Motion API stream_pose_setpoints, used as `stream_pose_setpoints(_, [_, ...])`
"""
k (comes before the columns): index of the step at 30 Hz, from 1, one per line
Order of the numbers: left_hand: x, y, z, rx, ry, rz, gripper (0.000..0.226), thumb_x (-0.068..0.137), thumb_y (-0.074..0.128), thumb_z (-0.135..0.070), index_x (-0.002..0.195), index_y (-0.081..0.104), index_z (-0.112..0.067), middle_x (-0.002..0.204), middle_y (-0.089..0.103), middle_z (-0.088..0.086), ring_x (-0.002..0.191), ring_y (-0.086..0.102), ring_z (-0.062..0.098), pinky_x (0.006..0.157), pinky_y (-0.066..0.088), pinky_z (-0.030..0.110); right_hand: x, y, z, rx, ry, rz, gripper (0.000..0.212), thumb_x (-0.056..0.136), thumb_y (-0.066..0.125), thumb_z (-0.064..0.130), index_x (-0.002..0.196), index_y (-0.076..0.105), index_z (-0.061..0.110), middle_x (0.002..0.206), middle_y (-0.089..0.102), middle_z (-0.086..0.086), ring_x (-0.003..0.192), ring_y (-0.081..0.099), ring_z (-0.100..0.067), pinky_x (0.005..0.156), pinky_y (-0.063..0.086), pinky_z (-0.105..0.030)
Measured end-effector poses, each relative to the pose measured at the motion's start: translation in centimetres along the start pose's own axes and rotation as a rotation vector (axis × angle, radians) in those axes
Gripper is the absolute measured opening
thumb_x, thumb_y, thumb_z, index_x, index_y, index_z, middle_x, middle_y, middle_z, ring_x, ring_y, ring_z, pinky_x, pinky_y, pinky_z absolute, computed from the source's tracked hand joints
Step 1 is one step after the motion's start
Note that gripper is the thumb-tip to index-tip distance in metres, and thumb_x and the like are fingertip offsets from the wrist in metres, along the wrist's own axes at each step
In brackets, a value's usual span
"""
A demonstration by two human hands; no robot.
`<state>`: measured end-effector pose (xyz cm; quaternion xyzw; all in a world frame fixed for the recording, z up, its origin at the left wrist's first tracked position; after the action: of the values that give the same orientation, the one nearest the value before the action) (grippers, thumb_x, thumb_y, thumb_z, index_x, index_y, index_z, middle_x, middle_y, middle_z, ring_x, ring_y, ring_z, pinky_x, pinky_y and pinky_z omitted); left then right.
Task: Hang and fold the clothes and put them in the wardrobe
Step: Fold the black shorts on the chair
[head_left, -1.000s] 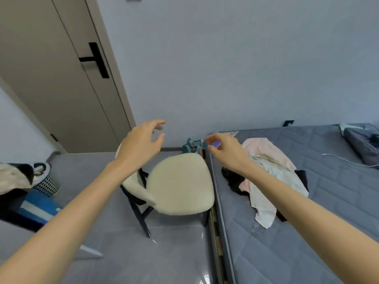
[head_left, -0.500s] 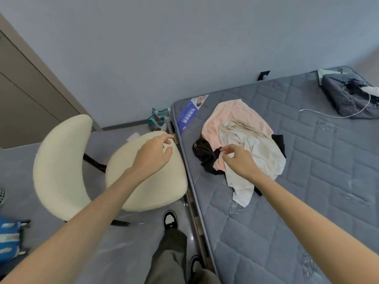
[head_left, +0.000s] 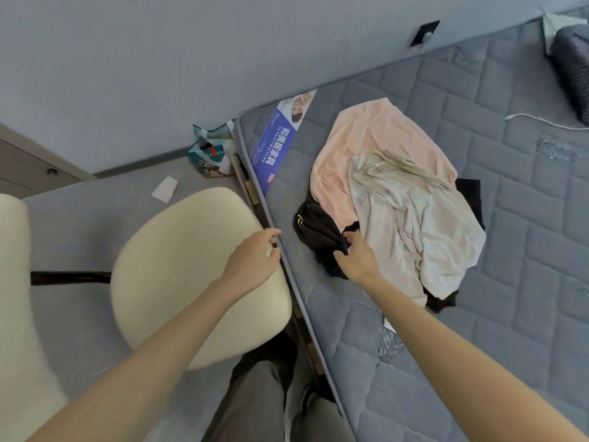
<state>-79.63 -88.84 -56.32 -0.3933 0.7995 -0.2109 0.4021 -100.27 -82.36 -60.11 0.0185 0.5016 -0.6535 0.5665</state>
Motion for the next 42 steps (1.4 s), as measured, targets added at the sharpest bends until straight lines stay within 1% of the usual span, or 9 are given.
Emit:
stream_pose_setpoints(8, [5.2, 2.5, 3.3, 0.001, -0.013, 0.076, 0.047, 0.093, 0.048, -0.015, 0.140, 0.043, -0.020, 0.130, 0.055, 0.003, 0.113, 0.055, 0.020, 0.098, 0.043, 0.034, 5.4, 3.2, -0.7, -0.237, -0.031, -0.110, 0.041, 0.097, 0.050, 0.027, 0.133, 0.048, 0.009, 0.145, 0.035, -0.021, 0.139, 0.023, -0.034, 0.119, 0.012, -0.038])
stream_pose_setpoints(11, [5.3, 2.3, 3.2, -0.016, -0.015, 0.078, 0.048, 0.093, 0.049, -0.015, 0.140, 0.042, -0.020, 0.130, 0.055, 0.003, 0.112, 0.056, 0.021, 0.097, 0.043, 0.035, 4.2, 2.3, 1.1, -0.082, -0.136, -0.162, 0.026, 0.099, 0.048, 0.016, 0.117, 0.058, 0.001, 0.104, 0.053, -0.006, 0.095, 0.046, -0.016, 0.092, 0.026, -0.013])
stream_pose_setpoints(14, [4.8, 1.3, 2.0, -0.060, -0.007, 0.050, 0.052, 0.092, 0.050, -0.015, 0.143, 0.038, -0.022, 0.130, 0.055, 0.003, 0.108, 0.058, 0.021, 0.096, 0.044, 0.037, 2.7, -0.1, 2.8, 0.072, -0.201, -0.136, 0.017, 0.101, 0.043, 0.013, 0.096, 0.057, 0.004, 0.079, 0.055, -0.005, 0.074, 0.049, -0.017, 0.076, 0.039, -0.027])
stream_pose_setpoints(19, [2.9, -1.3, -1.5, -0.149, 0.066, -0.033, 0.065, 0.091, 0.057, -0.018, 0.148, 0.027, -0.029, 0.132, 0.053, 0.000, 0.100, 0.059, 0.015, 0.089, 0.043, 0.028, -0.6, -6.6, 5.9, 0.166, -0.367, -0.087, 0.020, 0.102, 0.041, 0.021, 0.097, 0.060, 0.016, 0.088, 0.063, 0.002, 0.082, 0.056, -0.005, 0.076, 0.042, -0.027])
stream_pose_setpoints(24, [-1.9, -3.4, -5.5, -0.194, 0.176, -0.081, 0.090, 0.082, 0.072, -0.023, 0.149, 0.015, -0.041, 0.140, 0.045, -0.003, 0.113, 0.049, 0.010, 0.088, 0.041, 0.025, -7.1, -14.6, 9.4, 0.070, -0.624, -0.222, 0.018, 0.101, 0.045, 0.022, 0.097, 0.060, 0.032, 0.094, 0.059, 0.029, 0.093, 0.050, 0.015, 0.087, 0.029, -0.003])
stream_pose_setpoints(30, [-9.2, -4.3, -10.4, -0.161, 0.318, -0.111, 0.112, 0.070, 0.083, -0.032, 0.150, 0.006, -0.041, 0.153, 0.026, -0.004, 0.139, 0.027, 0.014, 0.111, 0.034, 0.036, -15.0, -20.7, 13.1, 0.253, -0.754, -0.145, 0.019, 0.102, 0.044, 0.017, 0.099, 0.061, 0.026, 0.094, 0.065, 0.006, 0.087, 0.057, -0.003, 0.080, 0.041, -0.017])
stream_pose_setpoints(36, [-15.1, -6.3, -13.4, -0.206, 0.289, -0.333, 0.140, 0.053, 0.090, -0.043, 0.147, -0.015, -0.041, 0.156, 0.019, -0.003, 0.142, 0.021, 0.018, 0.113, 0.027, 0.043, -22.8, -22.3, 17.9, 0.447, -0.899, -0.049, 0.018, 0.101, 0.047, 0.017, 0.095, 0.063, 0.022, 0.086, 0.064, 0.015, 0.081, 0.057, 0.006, 0.075, 0.043, -0.009])
stream_pose_setpoints(39, [-17.7, -7.8, -12.9, -0.344, 0.160, -0.500, 0.118, 0.070, 0.081, -0.036, 0.150, -0.005, -0.035, 0.130, 0.050, -0.002, 0.123, 0.045, 0.017, 0.099, 0.039, 0.037, -25.2, -22.4, 19.2, 0.538, -0.900, -0.014, 0.020, 0.101, 0.045, 0.019, 0.102, 0.064, 0.011, 0.097, 0.065, 0.002, 0.089, 0.059, -0.003, 0.082, 0.046, -0.018])
stream_pose_setpoints(42, [-19.9, -10.8, -12.4, -0.403, 0.069, -0.614, 0.044, 0.092, 0.050, -0.005, 0.133, 0.051, -0.019, 0.097, 0.066, 0.007, 0.098, 0.062, 0.035, 0.073, 0.049, 0.038, -26.6, -22.5, 20.0, 0.606, -0.890, 0.001, 0.020, 0.102, 0.044, 0.020, 0.106, 0.064, 0.015, 0.104, 0.066, 0.002, 0.094, 0.061, -0.004, 0.084, 0.048, -0.017])
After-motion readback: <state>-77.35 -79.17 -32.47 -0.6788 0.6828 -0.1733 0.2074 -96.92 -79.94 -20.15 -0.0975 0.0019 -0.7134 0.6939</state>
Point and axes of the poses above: each hand's wrist, its own x-axis towards the middle knuckle, its own y-axis out of the palm, z = x × y, the point moved 6 cm from there along x, towards the middle knuckle
